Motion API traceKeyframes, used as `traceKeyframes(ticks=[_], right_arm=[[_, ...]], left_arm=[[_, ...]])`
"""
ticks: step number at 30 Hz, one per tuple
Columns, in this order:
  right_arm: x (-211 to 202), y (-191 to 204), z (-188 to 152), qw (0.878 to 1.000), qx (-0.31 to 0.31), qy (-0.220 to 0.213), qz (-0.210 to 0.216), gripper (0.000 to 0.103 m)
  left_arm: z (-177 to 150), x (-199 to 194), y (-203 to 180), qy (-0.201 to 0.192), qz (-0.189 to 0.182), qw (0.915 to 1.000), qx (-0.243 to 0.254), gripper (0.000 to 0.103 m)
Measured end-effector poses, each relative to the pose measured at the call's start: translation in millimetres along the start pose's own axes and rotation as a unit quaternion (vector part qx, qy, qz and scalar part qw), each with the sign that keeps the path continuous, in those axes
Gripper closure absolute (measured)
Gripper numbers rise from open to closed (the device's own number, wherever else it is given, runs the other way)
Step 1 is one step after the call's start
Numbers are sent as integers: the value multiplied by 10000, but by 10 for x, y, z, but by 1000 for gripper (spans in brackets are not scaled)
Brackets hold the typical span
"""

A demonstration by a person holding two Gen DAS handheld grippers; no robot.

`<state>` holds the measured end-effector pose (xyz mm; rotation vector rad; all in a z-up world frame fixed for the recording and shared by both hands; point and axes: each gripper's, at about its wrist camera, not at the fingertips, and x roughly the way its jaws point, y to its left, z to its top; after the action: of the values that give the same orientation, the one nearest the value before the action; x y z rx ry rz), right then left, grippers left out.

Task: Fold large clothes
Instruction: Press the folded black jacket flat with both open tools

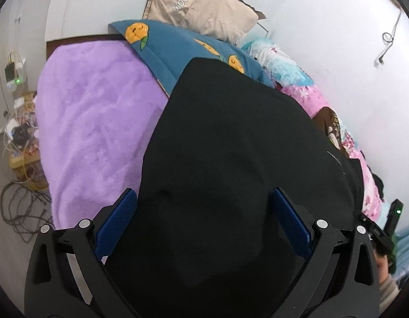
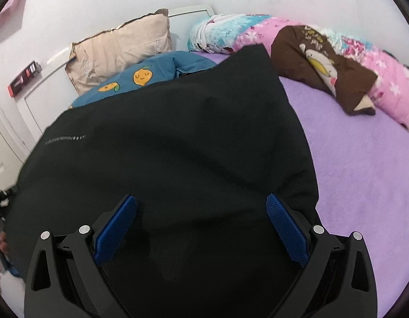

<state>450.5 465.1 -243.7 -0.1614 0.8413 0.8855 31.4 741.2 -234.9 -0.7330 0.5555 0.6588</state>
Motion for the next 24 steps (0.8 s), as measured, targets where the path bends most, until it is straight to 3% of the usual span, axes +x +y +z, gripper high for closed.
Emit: traceKeyframes(ticks=[7,9,15,18,20,22,24], right_arm=[[-505,-157,270,9958,239,-682,-561,6],[-543,-151,377,9961,256,-730,-413,6],[-275,-190,379,9989,441,-133,111,6],[-106,-472,276,9971,719,217,-89,6],[-98,-714,191,9912,1197,418,-373,6],[-250,-822,133,9886,1418,316,-400,6],[-498,-799,99,9913,1217,21,-493,6]], left_arm=[[118,-438,-263,-367,128,9988,297,6],[174,-500,-385,-452,91,9978,478,6],[125,-349,-528,-177,67,9970,745,6],[66,-155,-394,139,619,9950,769,6],[45,-218,-301,26,877,9934,733,6],[34,-366,-248,-41,715,9956,610,6],[2,-521,-233,-66,559,9971,510,6]])
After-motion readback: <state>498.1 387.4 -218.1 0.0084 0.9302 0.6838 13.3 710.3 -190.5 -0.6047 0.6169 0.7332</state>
